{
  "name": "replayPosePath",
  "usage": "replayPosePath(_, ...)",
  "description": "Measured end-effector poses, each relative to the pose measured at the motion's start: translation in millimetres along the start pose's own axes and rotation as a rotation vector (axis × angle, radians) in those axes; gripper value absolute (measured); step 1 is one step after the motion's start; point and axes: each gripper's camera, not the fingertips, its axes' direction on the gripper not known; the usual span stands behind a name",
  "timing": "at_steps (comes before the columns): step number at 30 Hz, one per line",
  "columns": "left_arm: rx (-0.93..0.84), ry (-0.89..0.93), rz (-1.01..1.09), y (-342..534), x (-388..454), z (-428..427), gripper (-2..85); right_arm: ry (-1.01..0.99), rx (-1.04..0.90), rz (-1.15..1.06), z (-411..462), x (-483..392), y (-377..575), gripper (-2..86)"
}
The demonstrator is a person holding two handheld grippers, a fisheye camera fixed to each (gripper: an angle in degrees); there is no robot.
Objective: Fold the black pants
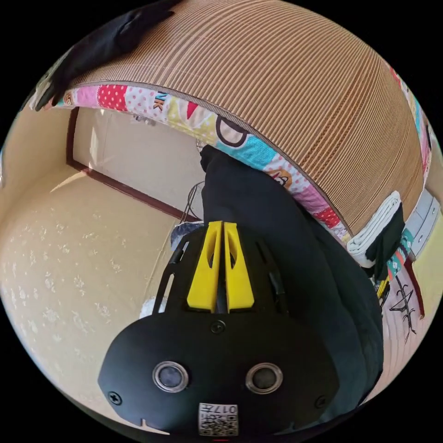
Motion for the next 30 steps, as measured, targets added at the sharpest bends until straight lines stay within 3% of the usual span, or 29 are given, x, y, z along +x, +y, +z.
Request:
replayPosePath(3, 0.116, 0.105, 0.001, 5.0, 12.3, -7.4, -0.7, -0.256, -0.056, -0.287, 12.6, -75.4, -40.4, 2.7)
replayPosePath(6, 0.16, 0.132, 0.023, 4.8, 35.1, -4.6, -0.7, -0.448, -0.305, -0.518, 62.8, -124.6, -67.3, 2.4)
replayPosePath(8, 0.158, 0.127, 0.038, 4.2, 51.3, 2.7, -0.7, -0.507, -0.438, -0.441, 102.7, -129.2, -77.9, 1.9)
replayPosePath(10, 0.159, 0.117, 0.051, 5.6, 66.8, 10.8, -0.7, -0.525, -0.356, -0.413, 100.8, -122.0, -77.5, 1.6)
replayPosePath(12, 0.163, 0.125, 0.069, 9.3, 83.8, 21.3, -0.7, -0.396, -0.29, -0.328, 97.5, -101.6, -75.5, 1.5)
replayPosePath(14, 0.167, 0.124, 0.097, 13.4, 93.6, 29.3, -0.7, -0.178, -0.262, -0.099, 99.8, -51.5, -68.3, 2.0)
replayPosePath(20, 0.162, 0.067, 0.057, 29.9, 89.0, 64.7, -0.6, 0.118, -0.253, 0.357, 98.3, 81.1, -32.8, 8.1)
replayPosePath(30, 0.162, 0.117, -0.09, 58.0, 62.0, 112.1, -0.7, -0.09, -0.198, 0.539, 130.6, 130.6, -7.9, 7.5)
